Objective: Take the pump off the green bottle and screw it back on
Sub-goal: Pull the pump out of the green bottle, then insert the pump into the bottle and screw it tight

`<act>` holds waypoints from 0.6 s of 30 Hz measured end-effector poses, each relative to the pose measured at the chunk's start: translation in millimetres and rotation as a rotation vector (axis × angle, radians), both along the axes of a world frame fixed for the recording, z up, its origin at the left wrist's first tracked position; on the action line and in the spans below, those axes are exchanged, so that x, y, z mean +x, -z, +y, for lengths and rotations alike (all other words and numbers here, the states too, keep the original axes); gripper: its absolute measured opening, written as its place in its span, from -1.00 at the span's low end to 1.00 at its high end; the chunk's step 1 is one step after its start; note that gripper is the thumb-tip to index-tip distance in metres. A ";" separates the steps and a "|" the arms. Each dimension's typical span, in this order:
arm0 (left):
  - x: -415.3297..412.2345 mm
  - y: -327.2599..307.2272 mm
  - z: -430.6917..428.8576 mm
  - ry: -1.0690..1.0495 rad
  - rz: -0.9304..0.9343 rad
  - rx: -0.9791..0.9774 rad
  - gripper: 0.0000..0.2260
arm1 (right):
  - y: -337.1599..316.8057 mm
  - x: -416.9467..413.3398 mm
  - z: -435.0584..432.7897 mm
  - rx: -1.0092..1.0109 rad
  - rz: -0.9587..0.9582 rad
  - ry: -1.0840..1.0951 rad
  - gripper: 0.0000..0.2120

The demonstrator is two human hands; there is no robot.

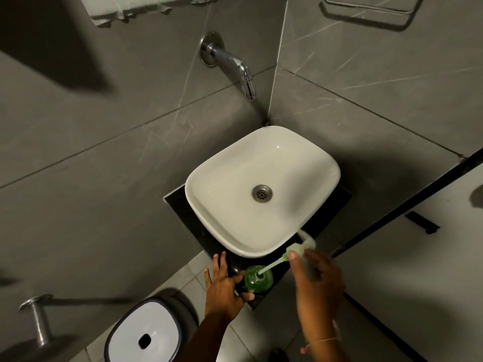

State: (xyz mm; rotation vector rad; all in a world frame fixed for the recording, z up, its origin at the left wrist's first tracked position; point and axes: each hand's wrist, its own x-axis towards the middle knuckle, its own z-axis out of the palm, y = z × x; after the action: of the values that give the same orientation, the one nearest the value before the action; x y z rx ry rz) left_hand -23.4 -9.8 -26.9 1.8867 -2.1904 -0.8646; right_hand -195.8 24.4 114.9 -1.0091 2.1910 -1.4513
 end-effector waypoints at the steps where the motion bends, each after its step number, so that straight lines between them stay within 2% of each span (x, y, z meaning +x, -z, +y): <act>1: 0.1 0.4 -0.1 0.003 -0.007 0.000 -0.48 | 1.0 5.5 0.4 -0.006 0.030 -0.032 -0.84; 6: 0.7 0.7 2.3 0.005 -0.020 0.014 -0.46 | 27.5 13.5 7.0 -0.038 0.204 -0.118 -0.78; 9: 1.3 -0.5 1.6 0.010 -0.027 0.013 -0.47 | 43.8 14.5 14.3 -0.017 0.227 -0.189 -0.75; 12: 0.6 0.5 1.3 0.005 -0.025 0.009 -0.48 | 58.3 19.2 17.7 0.050 0.276 -0.231 -0.66; 15: 1.6 1.5 2.0 0.003 -0.024 0.007 -0.47 | 69.6 25.1 18.4 0.143 0.293 -0.275 -0.67; 18: 0.8 0.5 1.5 0.007 -0.034 0.009 -0.47 | 77.9 24.1 18.6 0.230 0.309 -0.317 -0.60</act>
State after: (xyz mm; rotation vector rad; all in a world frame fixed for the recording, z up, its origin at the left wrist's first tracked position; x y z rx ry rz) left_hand -22.5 -8.3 -27.4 1.9123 -2.2177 -0.8521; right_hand -171.7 43.1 37.0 -1.4923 2.2037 -0.9321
